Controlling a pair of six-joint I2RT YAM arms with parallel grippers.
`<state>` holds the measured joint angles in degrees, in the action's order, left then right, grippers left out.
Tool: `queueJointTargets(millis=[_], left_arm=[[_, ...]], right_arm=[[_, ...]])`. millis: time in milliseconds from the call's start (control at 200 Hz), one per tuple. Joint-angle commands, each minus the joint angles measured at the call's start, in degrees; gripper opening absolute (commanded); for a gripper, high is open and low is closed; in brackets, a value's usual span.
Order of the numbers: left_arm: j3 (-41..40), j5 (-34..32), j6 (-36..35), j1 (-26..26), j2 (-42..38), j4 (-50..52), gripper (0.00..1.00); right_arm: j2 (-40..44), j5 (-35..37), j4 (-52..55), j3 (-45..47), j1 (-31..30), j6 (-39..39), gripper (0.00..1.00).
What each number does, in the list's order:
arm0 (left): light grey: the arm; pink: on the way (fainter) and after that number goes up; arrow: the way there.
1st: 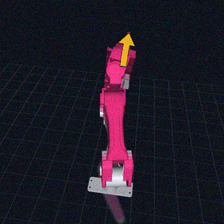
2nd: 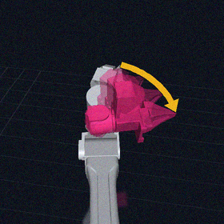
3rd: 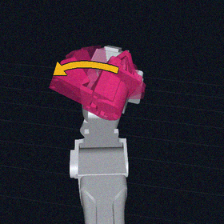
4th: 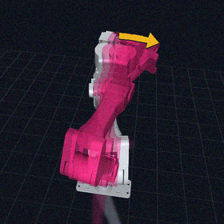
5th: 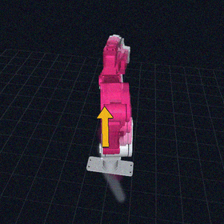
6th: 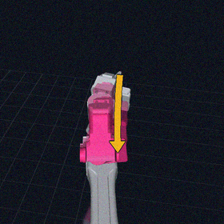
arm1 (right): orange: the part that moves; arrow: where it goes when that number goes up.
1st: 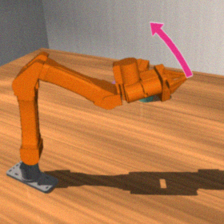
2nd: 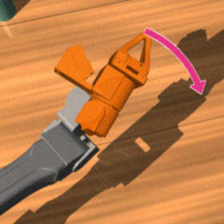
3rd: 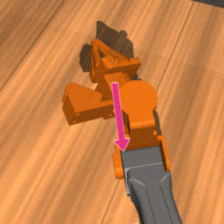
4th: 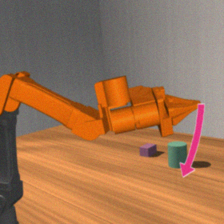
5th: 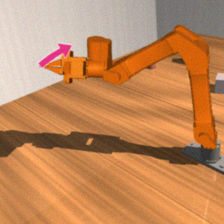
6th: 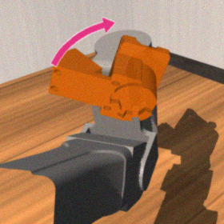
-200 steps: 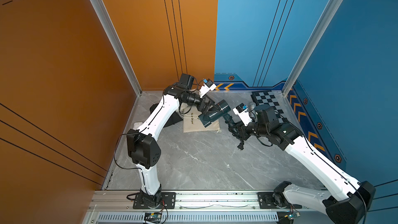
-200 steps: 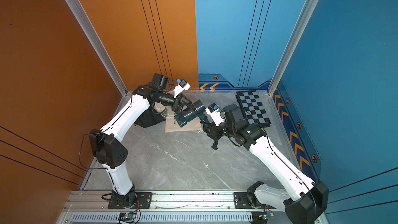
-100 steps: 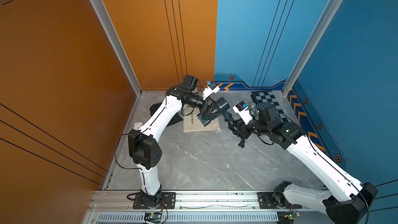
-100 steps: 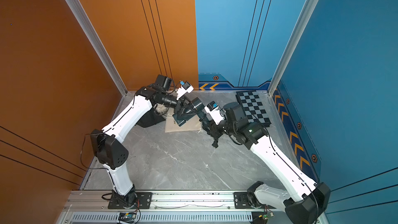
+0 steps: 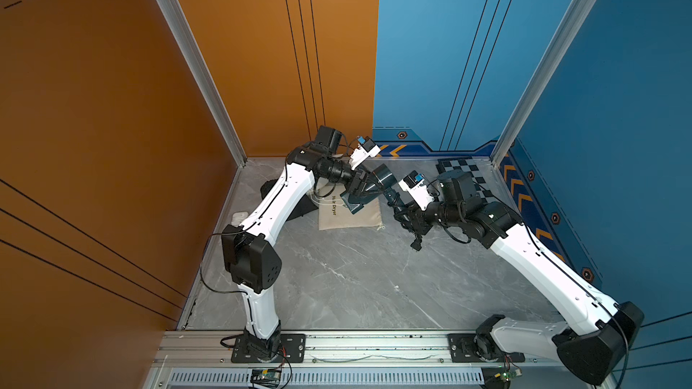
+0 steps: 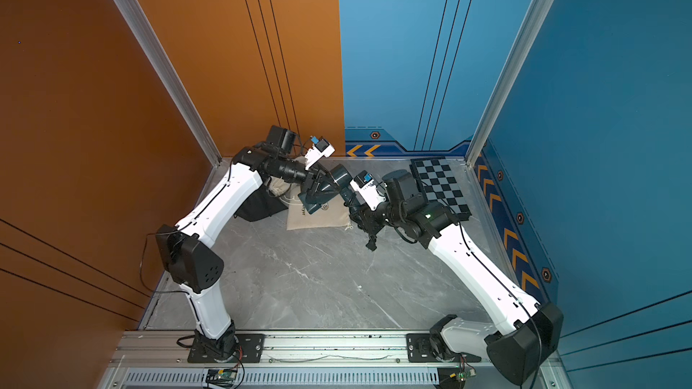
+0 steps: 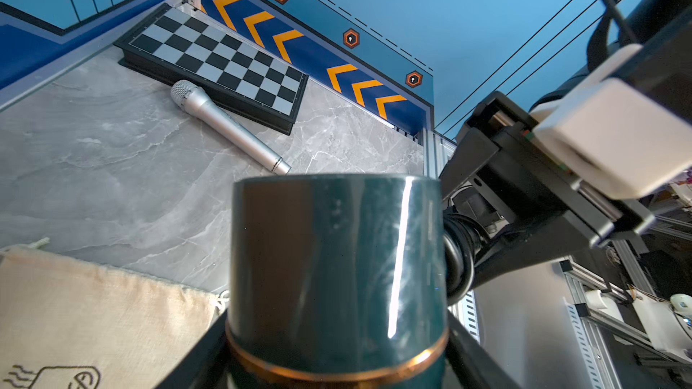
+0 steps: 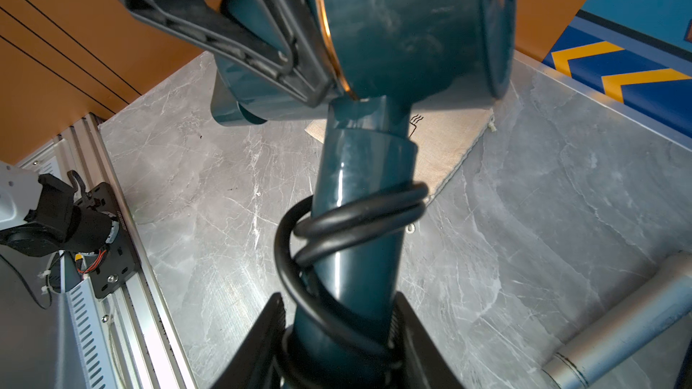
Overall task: Pack away hair dryers
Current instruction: Pick up the hair dryer from the center of the board.
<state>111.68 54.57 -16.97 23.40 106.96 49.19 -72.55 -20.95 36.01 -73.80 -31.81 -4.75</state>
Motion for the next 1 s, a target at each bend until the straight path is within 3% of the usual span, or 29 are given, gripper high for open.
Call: queueJointTargets(millis=[0,85,245,410,706,996], left_arm=[[1.9,2.5,-1.0,1.0,-0.7,0.8,0.29],[2.1,2.4,-0.9,0.9,-1.1,0.7,0.27],[2.6,1.5,-0.5,0.9,-1.8,0.7,0.22],[3.9,-3.5,1.4,1.6,-2.4,0.7,0.19],[-1.8,-15.5,12.1,1.4,-7.4,-11.7,0.16],[-7.2,-24.3,16.7,1.1,-12.3,-18.2,0.14]], right_arm=[[-1.8,-2.4,-7.2,-3.4,0.3,-1.2,0.21],[-2.2,-3.2,-9.6,-3.1,1.2,-0.2,0.26],[-2.6,-4.0,-12.4,-2.4,2.2,0.7,0.48],[-3.1,-2.1,-14.2,-1.9,2.5,1.8,0.64],[-1.7,1.8,-16.1,0.9,2.7,4.2,0.67],[-0.5,8.2,-13.4,2.2,2.7,2.2,0.67]])
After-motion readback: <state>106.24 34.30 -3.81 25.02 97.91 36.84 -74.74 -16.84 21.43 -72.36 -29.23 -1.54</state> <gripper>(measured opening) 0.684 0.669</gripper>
